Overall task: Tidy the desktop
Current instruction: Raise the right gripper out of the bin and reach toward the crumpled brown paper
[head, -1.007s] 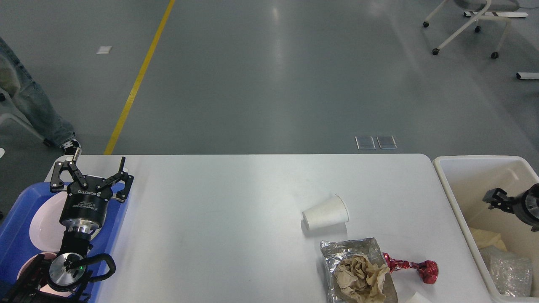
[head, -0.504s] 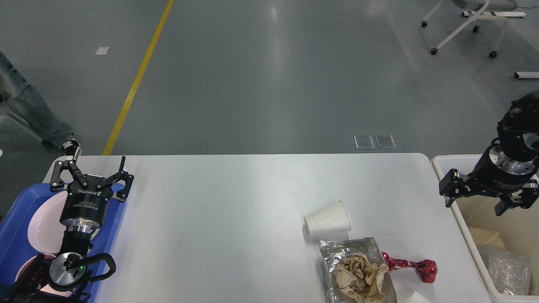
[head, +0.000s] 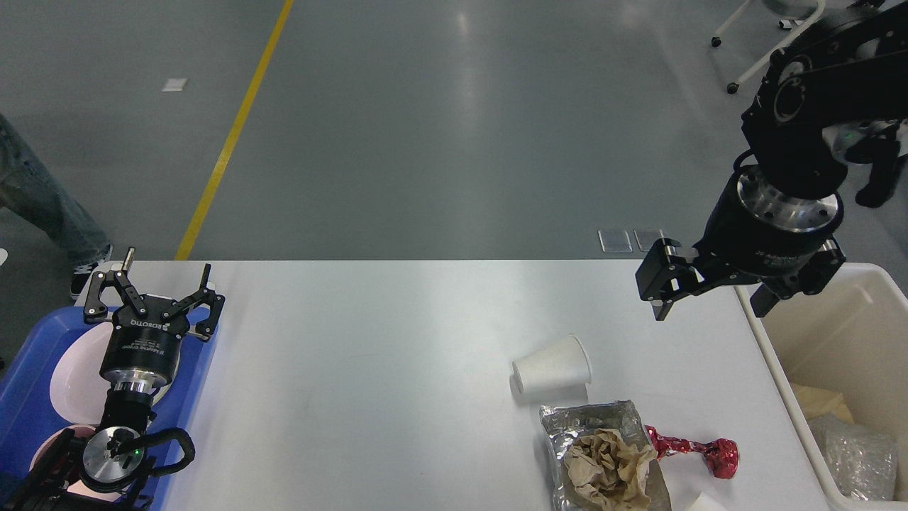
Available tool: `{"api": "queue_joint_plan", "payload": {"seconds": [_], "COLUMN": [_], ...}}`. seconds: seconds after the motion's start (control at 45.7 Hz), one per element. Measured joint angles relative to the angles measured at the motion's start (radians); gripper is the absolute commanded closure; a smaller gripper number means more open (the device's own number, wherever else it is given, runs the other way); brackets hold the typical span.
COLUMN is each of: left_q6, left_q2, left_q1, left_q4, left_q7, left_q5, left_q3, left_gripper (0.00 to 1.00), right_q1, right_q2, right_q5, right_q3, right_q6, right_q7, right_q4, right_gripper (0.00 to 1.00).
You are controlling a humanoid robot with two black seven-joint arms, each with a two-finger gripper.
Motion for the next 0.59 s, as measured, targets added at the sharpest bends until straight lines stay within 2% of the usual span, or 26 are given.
{"api": "queue_joint_plan", "payload": {"seconds": [0.175,0.591], "left_q6": [0.000,0.000], "left_q2": [0.000,0.000], "left_q1": [0.000,0.000], "left_q4": [0.000,0.000], "left_q7": [0.000,0.001], "left_q5": [0.000,0.000], "left_q3": [0.000,0.000], "left_gripper": [0.03,0.03], "right_q1": [0.049,0.001], "right_q2": [-0.008,-0.041], "right_q5": [0.008,0.015], "right_q3": [0.028,0.032], "right_q6": [-0.006,-0.016], "right_q7": [0.000,0.002], "right_q4": [0.042,0.044], "right_gripper": [0.00,0.00]}}
